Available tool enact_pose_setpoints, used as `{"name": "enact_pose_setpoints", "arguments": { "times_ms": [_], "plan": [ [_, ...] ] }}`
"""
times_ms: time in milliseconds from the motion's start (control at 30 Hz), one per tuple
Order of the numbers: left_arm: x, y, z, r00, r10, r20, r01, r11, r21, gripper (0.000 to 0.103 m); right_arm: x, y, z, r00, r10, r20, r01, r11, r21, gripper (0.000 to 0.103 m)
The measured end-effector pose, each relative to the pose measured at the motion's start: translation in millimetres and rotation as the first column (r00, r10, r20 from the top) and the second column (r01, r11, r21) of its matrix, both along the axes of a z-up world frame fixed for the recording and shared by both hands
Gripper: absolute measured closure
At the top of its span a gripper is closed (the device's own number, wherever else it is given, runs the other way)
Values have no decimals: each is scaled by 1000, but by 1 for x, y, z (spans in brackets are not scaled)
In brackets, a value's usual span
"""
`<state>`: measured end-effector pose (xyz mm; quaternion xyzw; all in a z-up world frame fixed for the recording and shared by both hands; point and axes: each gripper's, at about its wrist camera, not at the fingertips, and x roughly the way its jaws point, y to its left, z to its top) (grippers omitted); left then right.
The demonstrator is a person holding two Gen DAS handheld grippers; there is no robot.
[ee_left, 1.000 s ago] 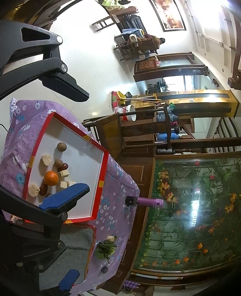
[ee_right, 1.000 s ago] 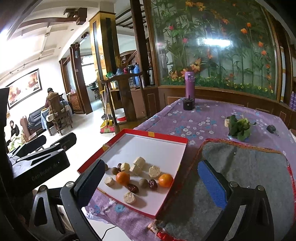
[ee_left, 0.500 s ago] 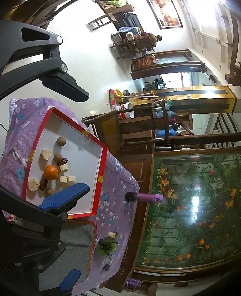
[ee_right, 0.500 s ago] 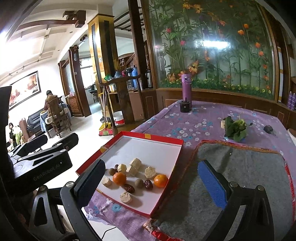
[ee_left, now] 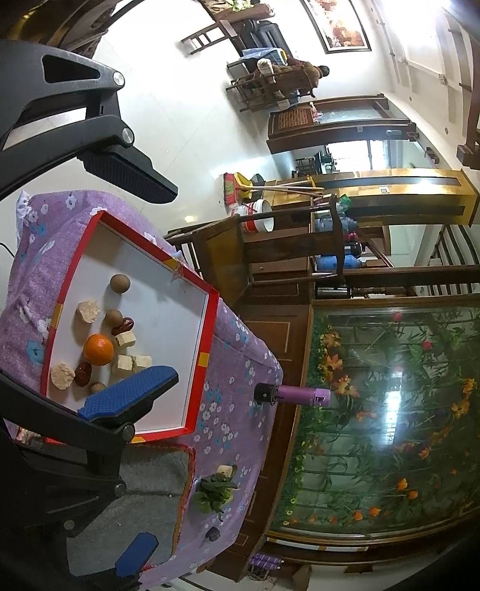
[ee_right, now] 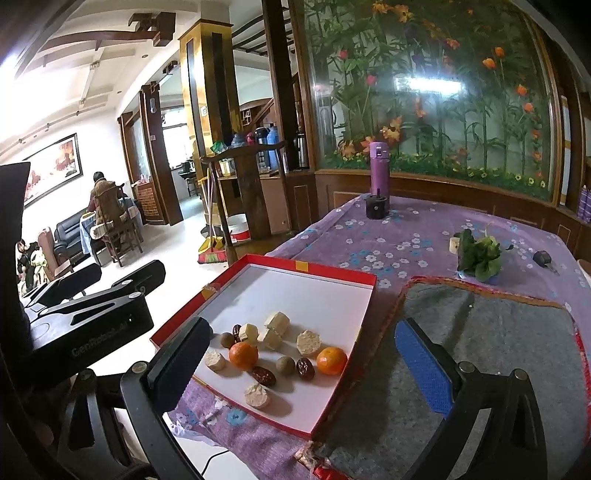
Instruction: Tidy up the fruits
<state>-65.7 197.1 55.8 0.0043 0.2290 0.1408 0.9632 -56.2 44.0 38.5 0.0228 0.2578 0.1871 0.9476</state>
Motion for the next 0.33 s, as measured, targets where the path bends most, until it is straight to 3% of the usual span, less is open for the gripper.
{"name": "enact_pose_setpoints", "arguments": {
  "times_ms": [333],
  "plan": [
    [10,-6,4,1000,-19,2,19,1000,17,13,17,-1,-3,1000,-8,-19,8,1000,26,2]
  ]
}}
